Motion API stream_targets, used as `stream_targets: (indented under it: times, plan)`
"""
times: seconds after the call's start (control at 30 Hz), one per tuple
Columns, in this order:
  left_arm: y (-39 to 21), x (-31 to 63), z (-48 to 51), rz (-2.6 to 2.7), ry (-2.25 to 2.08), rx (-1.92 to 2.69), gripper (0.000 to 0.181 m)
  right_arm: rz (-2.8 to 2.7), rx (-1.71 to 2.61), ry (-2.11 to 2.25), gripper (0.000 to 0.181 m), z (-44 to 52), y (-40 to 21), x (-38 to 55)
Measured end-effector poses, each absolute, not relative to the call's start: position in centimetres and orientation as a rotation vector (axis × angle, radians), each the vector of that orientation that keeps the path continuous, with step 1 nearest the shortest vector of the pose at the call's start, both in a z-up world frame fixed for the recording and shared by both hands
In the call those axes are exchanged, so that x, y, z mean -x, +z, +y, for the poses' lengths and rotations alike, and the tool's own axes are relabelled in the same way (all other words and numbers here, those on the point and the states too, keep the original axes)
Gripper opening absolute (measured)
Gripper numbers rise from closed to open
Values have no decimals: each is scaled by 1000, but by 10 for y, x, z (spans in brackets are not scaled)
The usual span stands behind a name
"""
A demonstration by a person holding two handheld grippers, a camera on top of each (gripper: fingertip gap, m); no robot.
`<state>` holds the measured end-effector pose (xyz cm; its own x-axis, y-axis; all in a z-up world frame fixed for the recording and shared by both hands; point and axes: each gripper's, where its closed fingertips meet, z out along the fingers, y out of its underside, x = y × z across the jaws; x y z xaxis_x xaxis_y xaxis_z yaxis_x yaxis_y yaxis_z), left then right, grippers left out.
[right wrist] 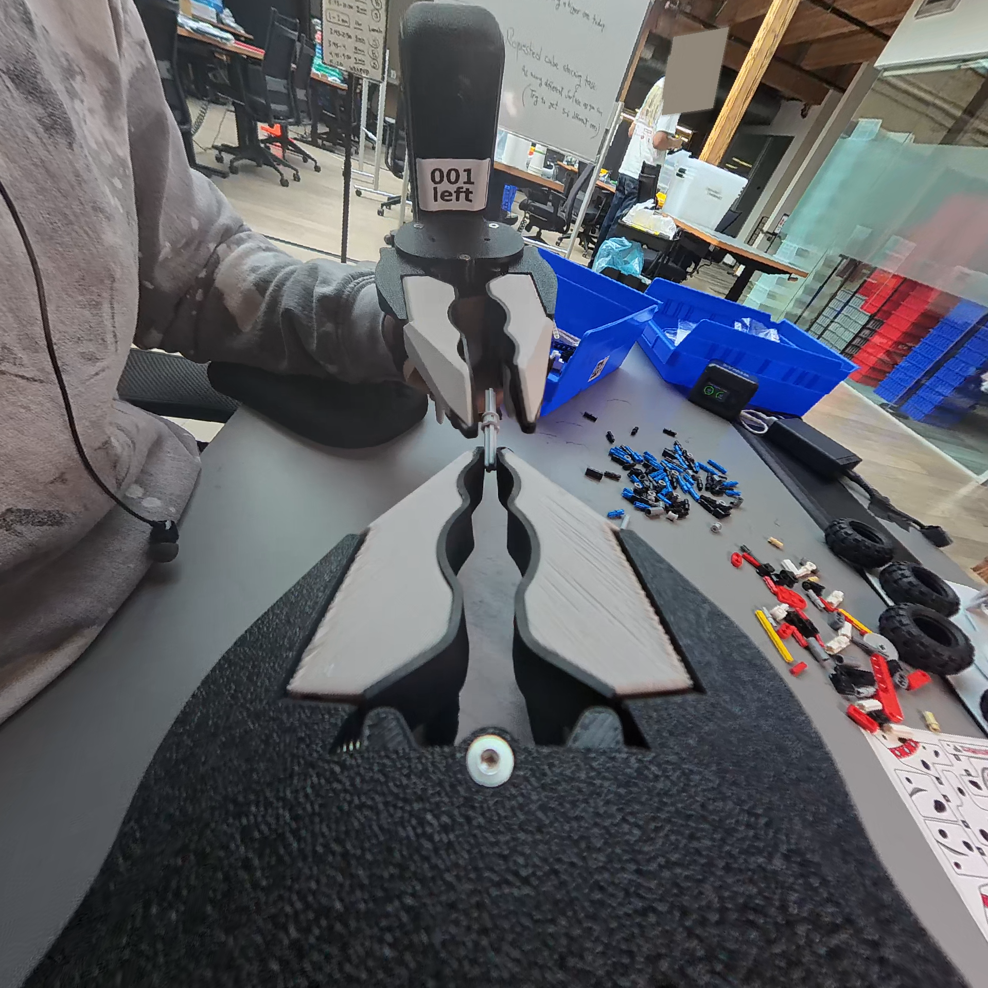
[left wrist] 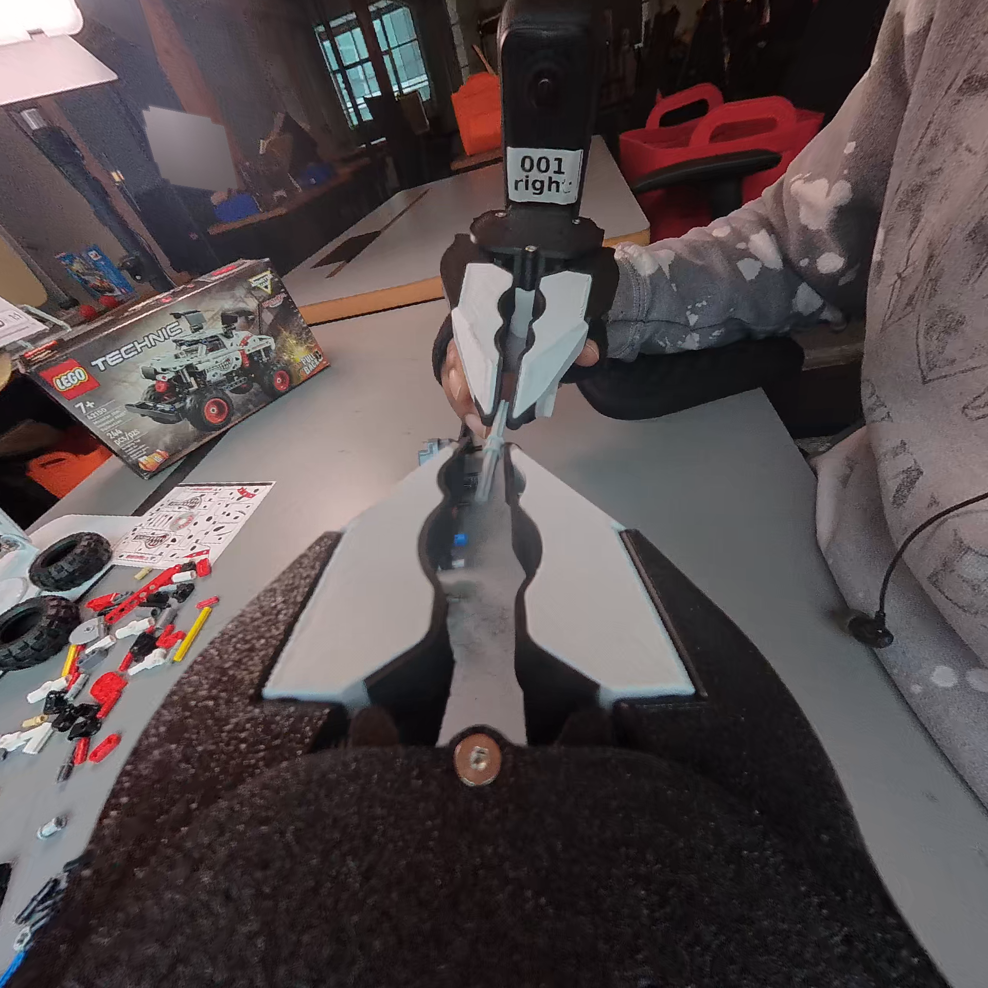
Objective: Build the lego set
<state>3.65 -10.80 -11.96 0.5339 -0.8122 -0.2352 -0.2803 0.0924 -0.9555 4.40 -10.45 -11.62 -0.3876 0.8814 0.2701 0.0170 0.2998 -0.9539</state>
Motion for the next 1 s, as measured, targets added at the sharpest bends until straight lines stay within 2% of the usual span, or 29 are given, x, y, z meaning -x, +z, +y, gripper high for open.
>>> stream_targets:
  times: [0.07, 0.13, 0.37, 0.7, 0.73, 0.77, 0.83, 1.0]
  plan:
    - [-123, -31, -104, 973, -524, 1502, 32, -1669, 801, 1163, 4, -101, -115, -45]
    - [-123, -26, -103, 942, -588, 1519, 34, -1659, 781, 1136, 4, -98, -114, -46]
    - [-117, -24, -106, 931, -648, 1494, 13, -1662, 773, 1104, 4, -91, -114, -50]
    - [-117, -29, -109, 951, -644, 1488, 8, -1652, 784, 1109, 5, -91, -114, -48]
    - [-116, -28, -108, 951, -626, 1485, 8, -1627, 804, 1100, 9, -87, -113, -46]
    - [-116, -26, -107, 948, -606, 1481, 8, -1622, 824, 1107, 27, -84, -112, -46]
    - [-114, -23, -106, 941, -603, 1478, 8, -1620, 852, 1131, 42, -80, -109, -49]
    - [-114, -23, -107, 944, -600, 1479, 8, -1611, 846, 1121, 39, -76, -108, -51]
